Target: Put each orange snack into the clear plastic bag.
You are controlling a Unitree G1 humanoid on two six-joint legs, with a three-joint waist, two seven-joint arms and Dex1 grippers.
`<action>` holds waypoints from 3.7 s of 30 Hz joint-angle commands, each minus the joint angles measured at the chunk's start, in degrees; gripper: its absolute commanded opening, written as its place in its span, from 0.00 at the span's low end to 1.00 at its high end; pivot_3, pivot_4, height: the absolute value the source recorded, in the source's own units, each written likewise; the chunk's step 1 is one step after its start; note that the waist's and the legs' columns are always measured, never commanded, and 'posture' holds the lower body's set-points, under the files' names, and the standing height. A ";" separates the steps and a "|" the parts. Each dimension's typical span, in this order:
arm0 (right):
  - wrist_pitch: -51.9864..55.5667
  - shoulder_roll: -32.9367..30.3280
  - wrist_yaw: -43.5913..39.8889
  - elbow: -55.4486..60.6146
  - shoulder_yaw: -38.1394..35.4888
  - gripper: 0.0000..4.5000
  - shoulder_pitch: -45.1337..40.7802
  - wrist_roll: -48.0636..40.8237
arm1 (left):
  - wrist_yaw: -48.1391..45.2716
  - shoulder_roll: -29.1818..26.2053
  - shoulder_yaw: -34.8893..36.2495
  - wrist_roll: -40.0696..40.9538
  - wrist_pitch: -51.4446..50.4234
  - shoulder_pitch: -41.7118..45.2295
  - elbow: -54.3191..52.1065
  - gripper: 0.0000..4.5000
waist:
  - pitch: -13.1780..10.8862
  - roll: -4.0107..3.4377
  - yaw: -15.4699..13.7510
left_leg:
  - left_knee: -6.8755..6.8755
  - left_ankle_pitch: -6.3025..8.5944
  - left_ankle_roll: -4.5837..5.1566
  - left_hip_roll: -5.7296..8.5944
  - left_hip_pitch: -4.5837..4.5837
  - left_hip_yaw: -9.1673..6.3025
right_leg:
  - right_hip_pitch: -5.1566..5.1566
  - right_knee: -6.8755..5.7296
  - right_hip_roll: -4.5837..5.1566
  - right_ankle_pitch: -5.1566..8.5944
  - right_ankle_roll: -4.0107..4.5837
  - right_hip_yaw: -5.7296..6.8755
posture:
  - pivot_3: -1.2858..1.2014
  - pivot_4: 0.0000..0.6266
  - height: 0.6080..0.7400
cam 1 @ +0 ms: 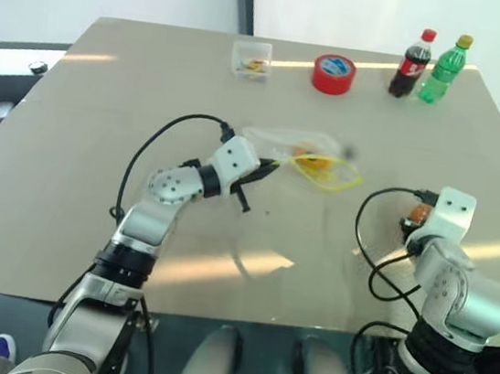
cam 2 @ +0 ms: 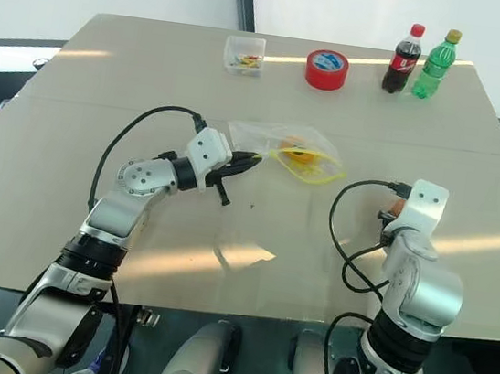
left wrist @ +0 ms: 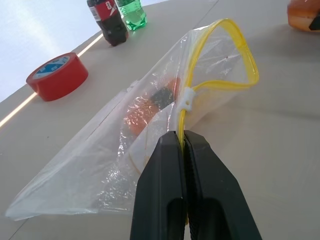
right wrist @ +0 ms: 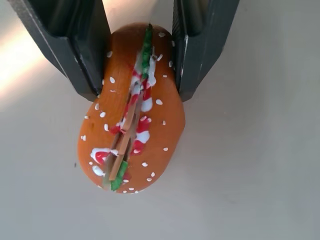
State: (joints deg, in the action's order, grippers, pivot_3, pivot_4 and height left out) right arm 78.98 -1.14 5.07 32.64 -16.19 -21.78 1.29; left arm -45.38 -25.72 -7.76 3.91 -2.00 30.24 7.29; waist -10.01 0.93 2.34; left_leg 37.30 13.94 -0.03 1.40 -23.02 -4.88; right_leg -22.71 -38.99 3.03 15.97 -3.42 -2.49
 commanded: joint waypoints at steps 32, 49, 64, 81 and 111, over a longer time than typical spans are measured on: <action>-49.33 -23.95 -38.01 -26.37 38.51 0.40 -13.22 -1.57 | -6.30 -7.36 -2.55 -1.64 11.12 -9.35 -11.59 0.00 | -0.02 0.02 -0.10 | 0.00 0.00 0.00 -0.08 0.03 -0.06 | 0.09 0.08 -0.01 0.01 0.00 0.08 | 0.52 0.24 1.00; -57.30 -35.04 -41.80 -11.91 29.40 0.99 -2.33 3.35 | 0.91 -4.60 2.29 0.26 -2.30 -7.51 -10.19 0.00 | -0.02 0.03 -0.27 | 0.04 0.01 0.01 -0.08 0.00 -0.09 | 0.11 0.07 0.03 0.01 -0.01 0.11 | 0.52 0.24 1.00; -74.08 -33.50 -30.76 -31.20 37.51 0.87 -5.83 24.60 | -0.17 -4.01 2.18 2.83 -3.44 -4.17 -9.14 0.00 | -0.02 0.04 -0.13 | 0.05 -0.01 -0.02 -0.07 0.05 -0.01 | 0.11 0.05 0.00 0.00 -0.01 0.04 | 0.52 0.24 1.00; -72.94 -33.40 -30.77 -32.21 27.97 0.01 -10.18 22.98 | 0.02 -3.83 3.97 5.59 -4.87 -2.00 -8.91 0.00 | -0.02 0.04 -0.22 | 0.05 -0.01 -0.03 -0.06 0.03 -0.02 | 0.11 0.06 0.01 0.00 0.00 0.04 | 0.52 0.24 1.00; -66.31 -39.21 -34.23 -14.55 18.93 0.51 16.92 14.75 | 3.47 -6.93 -2.63 -9.38 17.21 -6.18 -4.57 0.00 | -0.01 0.03 -0.49 | 0.76 0.00 0.03 -0.03 -0.59 0.06 | -0.58 -0.77 0.00 0.00 -0.02 -0.08 | 0.52 0.24 1.00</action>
State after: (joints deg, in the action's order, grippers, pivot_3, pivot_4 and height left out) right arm 12.46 -39.50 -27.30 12.96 5.92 -6.14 18.61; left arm -44.60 -32.43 -11.24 -2.99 11.88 23.42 4.68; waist -10.02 0.96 1.85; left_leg 38.14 13.94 0.01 1.36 -23.59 -4.87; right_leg -23.23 -39.77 3.02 15.97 -3.44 -2.52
